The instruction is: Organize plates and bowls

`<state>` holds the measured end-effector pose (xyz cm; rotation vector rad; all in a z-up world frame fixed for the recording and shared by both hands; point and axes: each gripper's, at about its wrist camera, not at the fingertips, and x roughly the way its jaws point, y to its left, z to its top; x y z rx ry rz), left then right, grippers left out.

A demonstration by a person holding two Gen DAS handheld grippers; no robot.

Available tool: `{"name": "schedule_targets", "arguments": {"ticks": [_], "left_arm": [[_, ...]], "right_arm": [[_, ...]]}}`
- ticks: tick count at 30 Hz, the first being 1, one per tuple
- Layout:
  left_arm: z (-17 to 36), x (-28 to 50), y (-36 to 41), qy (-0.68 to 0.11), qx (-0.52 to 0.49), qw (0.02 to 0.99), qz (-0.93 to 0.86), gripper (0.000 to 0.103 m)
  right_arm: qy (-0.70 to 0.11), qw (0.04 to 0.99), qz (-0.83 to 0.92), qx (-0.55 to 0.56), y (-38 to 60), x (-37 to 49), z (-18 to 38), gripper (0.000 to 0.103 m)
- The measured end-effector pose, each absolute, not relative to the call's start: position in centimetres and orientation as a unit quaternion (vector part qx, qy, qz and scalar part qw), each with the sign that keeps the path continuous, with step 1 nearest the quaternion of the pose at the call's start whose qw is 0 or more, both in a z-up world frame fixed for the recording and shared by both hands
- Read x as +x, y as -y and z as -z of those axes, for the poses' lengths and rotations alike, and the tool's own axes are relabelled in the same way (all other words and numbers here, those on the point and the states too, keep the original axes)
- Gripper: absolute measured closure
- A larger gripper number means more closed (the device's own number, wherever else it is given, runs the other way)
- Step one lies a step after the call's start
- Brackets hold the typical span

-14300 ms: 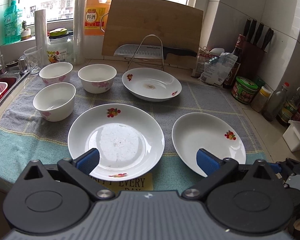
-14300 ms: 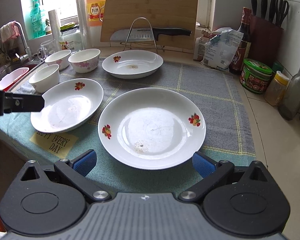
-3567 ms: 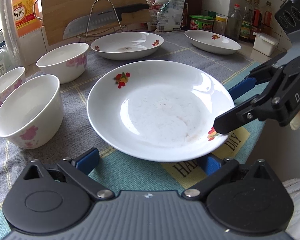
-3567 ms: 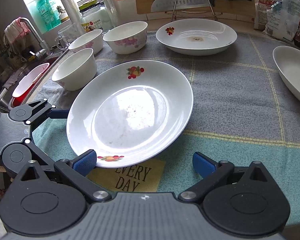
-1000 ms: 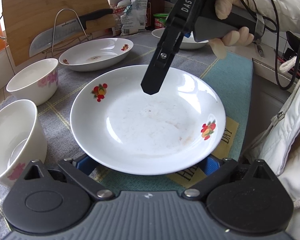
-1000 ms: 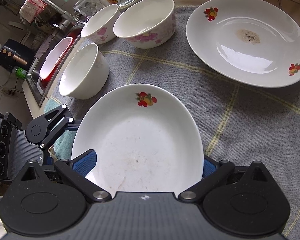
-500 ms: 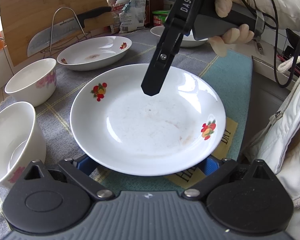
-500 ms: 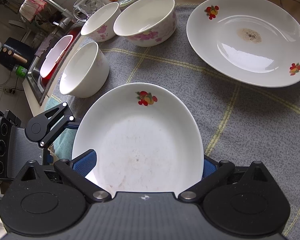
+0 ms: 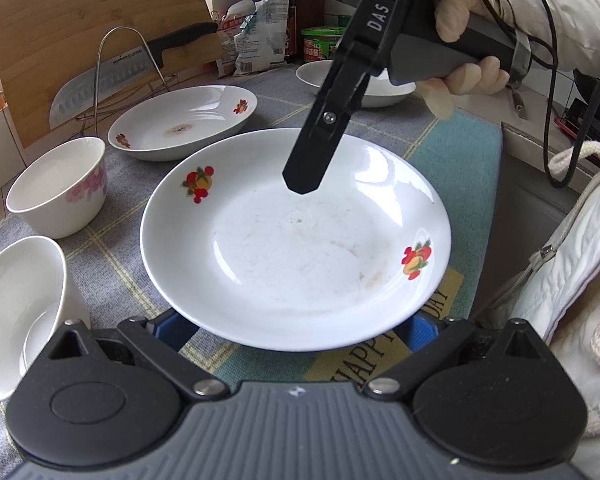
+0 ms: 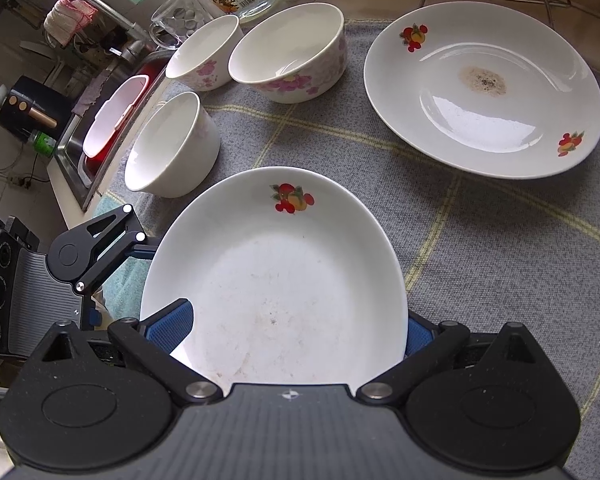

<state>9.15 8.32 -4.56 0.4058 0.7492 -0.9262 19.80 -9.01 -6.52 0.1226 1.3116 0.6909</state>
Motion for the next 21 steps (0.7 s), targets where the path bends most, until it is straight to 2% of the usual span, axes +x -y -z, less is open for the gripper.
{"name": "schedule_targets", "arguments": {"ticks": [21], "left_arm": [[3.2,10.5,-1.1,-0.34,0.206,0.799,0.451,0.003]], "right_arm": [[-0.57,0.763,-0.297,0.071,16.5,19.2,4.3,0.0]]}}
